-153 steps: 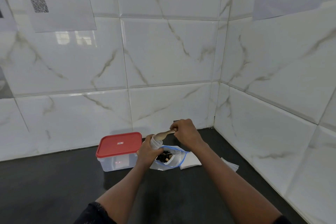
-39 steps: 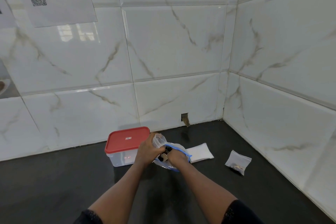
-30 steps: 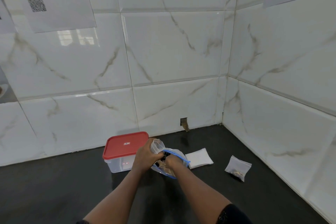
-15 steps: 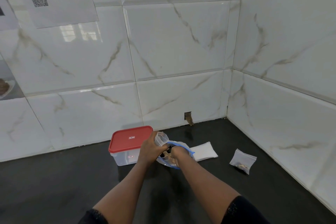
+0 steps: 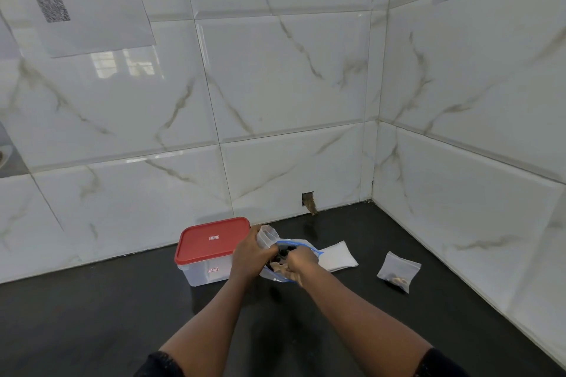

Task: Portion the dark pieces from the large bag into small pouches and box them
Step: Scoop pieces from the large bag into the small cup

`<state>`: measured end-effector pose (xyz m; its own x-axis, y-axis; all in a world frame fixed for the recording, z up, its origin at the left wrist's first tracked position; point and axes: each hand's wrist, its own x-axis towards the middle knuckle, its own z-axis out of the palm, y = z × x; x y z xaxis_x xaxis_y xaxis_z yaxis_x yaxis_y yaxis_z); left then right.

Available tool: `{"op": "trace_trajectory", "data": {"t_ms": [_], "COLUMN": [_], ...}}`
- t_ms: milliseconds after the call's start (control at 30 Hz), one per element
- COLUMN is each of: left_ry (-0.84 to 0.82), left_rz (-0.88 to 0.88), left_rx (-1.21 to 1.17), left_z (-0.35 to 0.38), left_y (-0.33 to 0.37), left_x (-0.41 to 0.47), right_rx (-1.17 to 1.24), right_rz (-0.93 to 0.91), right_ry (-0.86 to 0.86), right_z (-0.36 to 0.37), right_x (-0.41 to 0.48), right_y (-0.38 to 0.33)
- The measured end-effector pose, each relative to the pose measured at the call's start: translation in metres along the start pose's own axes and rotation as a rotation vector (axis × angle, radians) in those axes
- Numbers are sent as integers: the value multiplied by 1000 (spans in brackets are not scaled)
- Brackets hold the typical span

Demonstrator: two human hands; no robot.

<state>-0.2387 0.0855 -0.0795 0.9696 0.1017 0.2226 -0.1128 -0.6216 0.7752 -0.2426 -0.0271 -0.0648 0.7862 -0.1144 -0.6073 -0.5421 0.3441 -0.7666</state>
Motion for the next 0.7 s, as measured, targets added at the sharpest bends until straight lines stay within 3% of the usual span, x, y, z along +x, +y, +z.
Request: {"op": "trace_trajectory", "data": {"t_ms": [267, 700], "left_ry": [-8, 23], "left_rz": [-48, -104], "left_rx": [-26, -37], "left_z": [0, 4], "left_y": [14, 22], "left_x": [8, 11], "right_rx": [-367, -343], "right_rz": [-229, -272], "right_ry": [27, 65], "right_z": [-26, -61], "right_x": [-17, -35], "right_y": [-28, -76]}}
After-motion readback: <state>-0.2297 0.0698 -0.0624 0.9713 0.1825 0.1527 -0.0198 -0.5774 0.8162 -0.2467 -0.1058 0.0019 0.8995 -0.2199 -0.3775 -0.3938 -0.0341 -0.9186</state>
